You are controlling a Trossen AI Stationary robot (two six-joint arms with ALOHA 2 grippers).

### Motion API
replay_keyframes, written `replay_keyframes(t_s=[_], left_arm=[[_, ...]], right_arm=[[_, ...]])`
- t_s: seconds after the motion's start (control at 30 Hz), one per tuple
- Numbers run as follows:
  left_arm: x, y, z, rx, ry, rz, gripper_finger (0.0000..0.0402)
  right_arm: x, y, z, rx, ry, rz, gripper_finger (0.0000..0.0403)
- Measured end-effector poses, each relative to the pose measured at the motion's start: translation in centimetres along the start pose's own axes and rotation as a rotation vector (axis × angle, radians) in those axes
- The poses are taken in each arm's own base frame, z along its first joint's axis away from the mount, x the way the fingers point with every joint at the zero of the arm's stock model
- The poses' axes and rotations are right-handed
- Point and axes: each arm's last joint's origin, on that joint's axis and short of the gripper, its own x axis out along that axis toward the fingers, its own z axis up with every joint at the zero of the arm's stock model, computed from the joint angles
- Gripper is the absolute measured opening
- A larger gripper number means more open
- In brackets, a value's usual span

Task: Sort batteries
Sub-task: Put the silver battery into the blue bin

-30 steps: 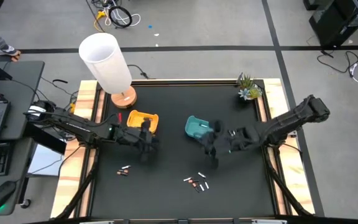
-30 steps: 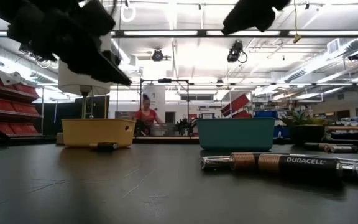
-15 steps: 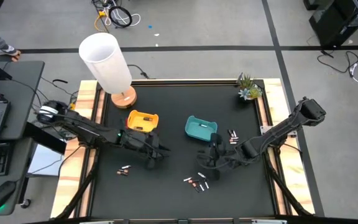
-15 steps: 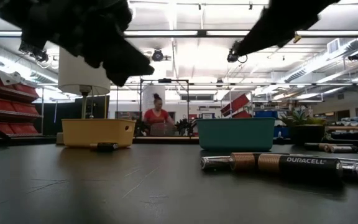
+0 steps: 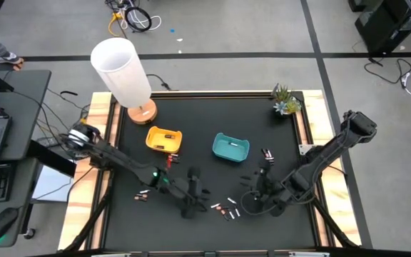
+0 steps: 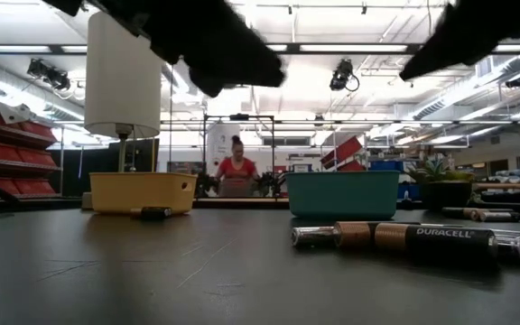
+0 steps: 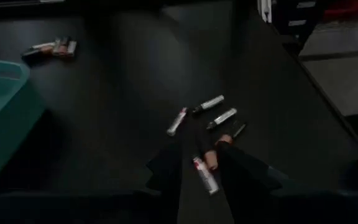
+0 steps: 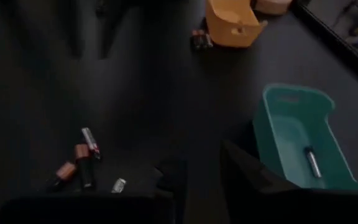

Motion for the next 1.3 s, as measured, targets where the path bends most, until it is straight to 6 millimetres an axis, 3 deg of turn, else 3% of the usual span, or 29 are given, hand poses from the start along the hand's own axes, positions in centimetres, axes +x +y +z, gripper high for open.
replay_keyframes(t_s=[0.3, 0.5, 0.63, 0.9, 1.3], left_arm=[[4.2, -2.6, -1.1, -0.104, 0.067, 0.035, 0.0116], [6.0, -3.5, -1.3, -0.158, 0.061, 0.038, 0.0116], [6.8, -3.5, -2.5, -0.165, 0.089, 0.066, 0.0116], [7.3, -3.4, -3.4, -0.182, 0.117, 0.087, 0.0116], [7.8, -3.1, -4.6, -0.168, 0.179, 0.116, 0.0115]], right_arm=[[-0.2, 0.6, -2.3, 0.005, -0.246, -0.094, 0.0061], [-0.9, 0.8, -1.0, -0.105, -0.355, -0.142, 0.0060], [-1.9, 0.4, 0.7, -0.155, -0.417, -0.148, 0.0059], [-4.1, 0.4, 1.4, -0.177, -0.465, -0.080, 0.0058], [-3.6, 1.2, 0.7, -0.171, -0.457, -0.073, 0.0057]])
